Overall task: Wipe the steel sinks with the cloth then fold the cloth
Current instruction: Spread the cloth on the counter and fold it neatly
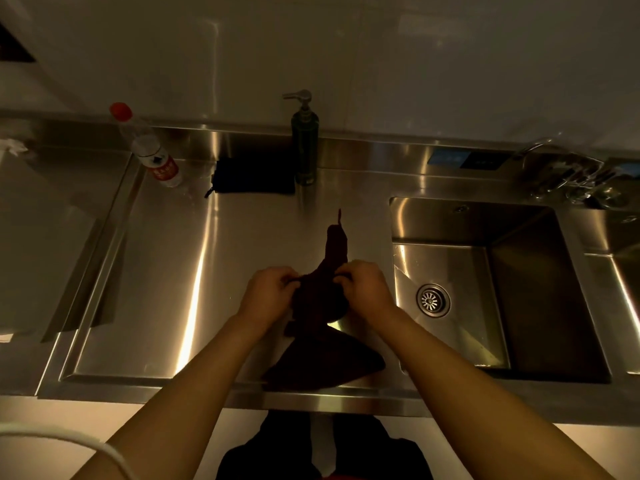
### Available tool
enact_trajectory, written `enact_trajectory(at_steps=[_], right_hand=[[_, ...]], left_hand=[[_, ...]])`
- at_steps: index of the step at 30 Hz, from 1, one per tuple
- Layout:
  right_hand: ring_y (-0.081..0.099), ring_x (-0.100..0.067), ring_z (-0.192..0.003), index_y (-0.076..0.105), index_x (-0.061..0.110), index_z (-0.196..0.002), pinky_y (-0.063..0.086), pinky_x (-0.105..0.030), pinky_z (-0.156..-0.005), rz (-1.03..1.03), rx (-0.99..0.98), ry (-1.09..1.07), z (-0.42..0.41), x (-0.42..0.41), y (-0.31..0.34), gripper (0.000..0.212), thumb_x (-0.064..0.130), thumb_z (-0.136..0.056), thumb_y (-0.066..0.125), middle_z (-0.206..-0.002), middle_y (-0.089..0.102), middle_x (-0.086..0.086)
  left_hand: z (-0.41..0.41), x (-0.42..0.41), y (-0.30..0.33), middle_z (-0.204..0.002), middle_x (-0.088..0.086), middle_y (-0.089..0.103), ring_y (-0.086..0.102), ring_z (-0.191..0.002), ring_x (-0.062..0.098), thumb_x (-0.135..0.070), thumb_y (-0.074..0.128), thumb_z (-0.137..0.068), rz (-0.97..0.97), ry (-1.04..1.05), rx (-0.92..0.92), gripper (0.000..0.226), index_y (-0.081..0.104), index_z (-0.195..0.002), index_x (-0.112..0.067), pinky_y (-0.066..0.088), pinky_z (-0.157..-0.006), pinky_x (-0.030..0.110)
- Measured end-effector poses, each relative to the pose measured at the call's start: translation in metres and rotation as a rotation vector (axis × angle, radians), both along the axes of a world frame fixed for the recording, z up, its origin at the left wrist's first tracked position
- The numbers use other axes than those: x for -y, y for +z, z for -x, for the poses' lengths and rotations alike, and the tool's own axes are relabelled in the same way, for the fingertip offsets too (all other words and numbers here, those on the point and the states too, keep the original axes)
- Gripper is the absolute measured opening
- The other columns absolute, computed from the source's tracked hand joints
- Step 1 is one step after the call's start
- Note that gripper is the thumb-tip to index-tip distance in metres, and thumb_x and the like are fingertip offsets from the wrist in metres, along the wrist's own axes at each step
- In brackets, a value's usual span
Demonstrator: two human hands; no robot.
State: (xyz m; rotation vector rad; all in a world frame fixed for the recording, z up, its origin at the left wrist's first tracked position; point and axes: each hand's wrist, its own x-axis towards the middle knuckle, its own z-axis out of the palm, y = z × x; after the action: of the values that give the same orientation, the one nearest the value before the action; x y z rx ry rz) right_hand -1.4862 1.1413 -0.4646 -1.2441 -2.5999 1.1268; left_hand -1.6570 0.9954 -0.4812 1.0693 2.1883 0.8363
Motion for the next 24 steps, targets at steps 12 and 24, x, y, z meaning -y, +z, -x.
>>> enact_trajectory(at_steps=[12, 24], right_hand=[[0.067, -0.024, -0.106, 0.069, 0.009, -0.121, 0.053, -0.034, -0.095, -0.176, -0.203, -0.45, -0.01, -0.127, 0.047, 0.032, 0.001, -0.091, 0.062, -0.119, 0.069, -0.011], [0.065, -0.018, -0.083, 0.067, 0.013, -0.099, 0.055, -0.032, -0.075, 0.141, 0.139, -0.128, -0.018, -0.011, -0.015, 0.022, 0.028, -0.087, 0.078, -0.091, 0.067, -0.003]], left_hand=[[0.021, -0.078, 0.05, -0.101, -0.011, 0.065, 0.062, -0.083, -0.005, -0.015, 0.07, -0.093, -0.273, -0.024, -0.07, 0.023, 0.074, -0.116, -0.022, 0.047, -0.077, 0.008], [-0.042, -0.042, -0.026, -0.118, 0.002, 0.062, 0.064, -0.106, 0.021, -0.022, 0.073, -0.093, 0.196, -0.207, -0.033, 0.04, 0.065, -0.132, -0.02, 0.053, -0.091, 0.033]])
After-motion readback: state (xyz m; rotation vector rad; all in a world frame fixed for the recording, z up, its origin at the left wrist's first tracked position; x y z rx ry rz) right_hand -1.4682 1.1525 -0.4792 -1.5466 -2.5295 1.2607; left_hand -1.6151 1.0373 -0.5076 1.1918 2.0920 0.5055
